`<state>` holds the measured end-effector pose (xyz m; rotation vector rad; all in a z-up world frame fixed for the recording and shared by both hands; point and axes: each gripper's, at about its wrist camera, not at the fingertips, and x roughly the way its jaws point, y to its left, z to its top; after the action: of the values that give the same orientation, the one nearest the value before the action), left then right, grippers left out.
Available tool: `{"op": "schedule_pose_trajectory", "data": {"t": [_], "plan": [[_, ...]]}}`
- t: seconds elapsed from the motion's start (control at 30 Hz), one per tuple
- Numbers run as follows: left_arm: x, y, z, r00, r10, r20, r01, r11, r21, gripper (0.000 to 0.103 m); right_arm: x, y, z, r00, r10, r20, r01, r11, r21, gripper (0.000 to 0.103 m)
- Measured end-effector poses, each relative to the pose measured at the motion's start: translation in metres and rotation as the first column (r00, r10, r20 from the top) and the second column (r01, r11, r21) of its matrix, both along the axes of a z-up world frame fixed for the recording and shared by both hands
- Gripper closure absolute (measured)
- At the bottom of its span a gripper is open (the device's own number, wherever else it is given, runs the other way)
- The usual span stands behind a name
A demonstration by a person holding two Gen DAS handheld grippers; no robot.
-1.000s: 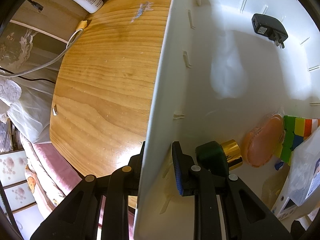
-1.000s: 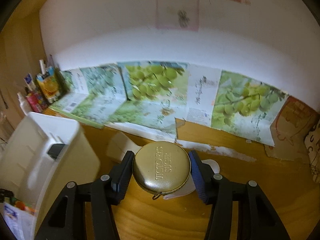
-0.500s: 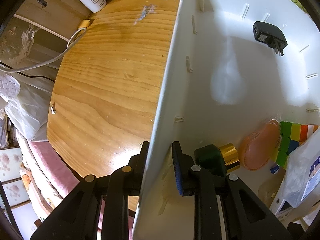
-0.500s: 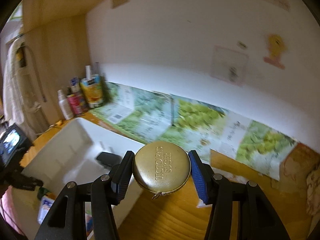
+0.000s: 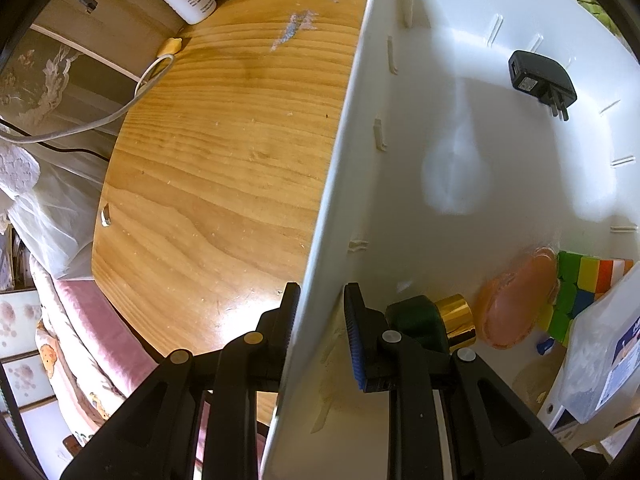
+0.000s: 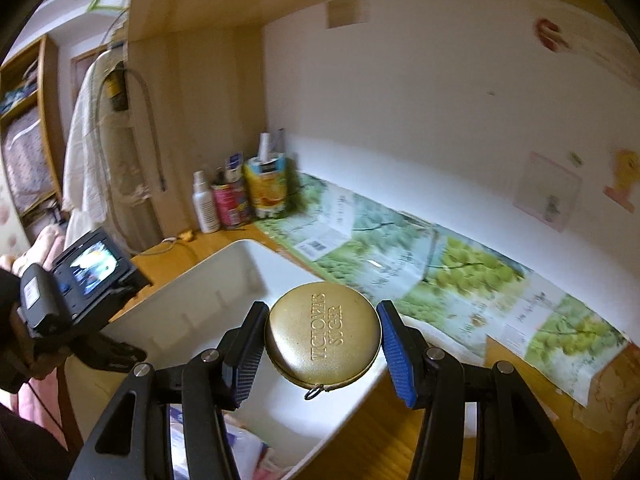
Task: Organize rigid objects
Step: 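Carry the gold compact into the white bin and release it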
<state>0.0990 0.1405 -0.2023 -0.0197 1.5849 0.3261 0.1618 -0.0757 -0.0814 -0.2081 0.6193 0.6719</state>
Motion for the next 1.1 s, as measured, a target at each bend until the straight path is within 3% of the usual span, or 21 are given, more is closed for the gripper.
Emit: {"op": "schedule_pose_trajectory", "data": {"t": [0.23, 0.27, 0.33, 0.53, 0.63, 0.83, 1.1], "plan": [[0.003, -0.001, -0.002, 1.000, 0.001, 0.003, -0.001, 1.000, 0.003, 0.079, -0.009, 0.019, -0.002, 0.997, 0.071, -0.006, -0.071, 0.997, -0.008, 0.047], [0.004, -0.001, -0.002, 1.000, 0.001, 0.002, -0.001, 1.000, 0.005, 0.079, -0.010, 0.020, -0.003, 0.997, 0.075, -0.007, -0.075, 0.997, -0.011, 0.045], [0.004, -0.001, -0.002, 1.000, 0.001, 0.004, -0.001, 1.000, 0.004, 0.079, -0.012, 0.020, -0.003, 0.997, 0.077, -0.006, -0.077, 0.997, -0.011, 0.032], [0.005, -0.002, -0.003, 1.000, 0.011, 0.006, -0.011, 1.000, 0.003, 0.079, -0.009, 0.015, -0.004, 0.998, 0.056, -0.001, -0.056, 0.998, -0.015, 0.029], [0.004, -0.002, -0.002, 1.000, 0.012, 0.003, -0.012, 1.000, 0.005, 0.079, -0.006, 0.008, -0.007, 1.000, 0.025, 0.001, -0.024, 0.999, -0.027, 0.022], [0.007, -0.003, -0.004, 1.000, 0.014, -0.008, -0.014, 1.000, 0.013, 0.079, 0.008, -0.016, -0.016, 0.997, -0.083, -0.001, 0.083, 0.995, -0.062, 0.022], [0.011, -0.007, -0.007, 1.000, 0.003, -0.025, -0.002, 1.000, 0.027, 0.079, 0.033, -0.067, -0.032, 0.963, -0.270, -0.017, 0.267, 0.958, -0.101, 0.020]]}}
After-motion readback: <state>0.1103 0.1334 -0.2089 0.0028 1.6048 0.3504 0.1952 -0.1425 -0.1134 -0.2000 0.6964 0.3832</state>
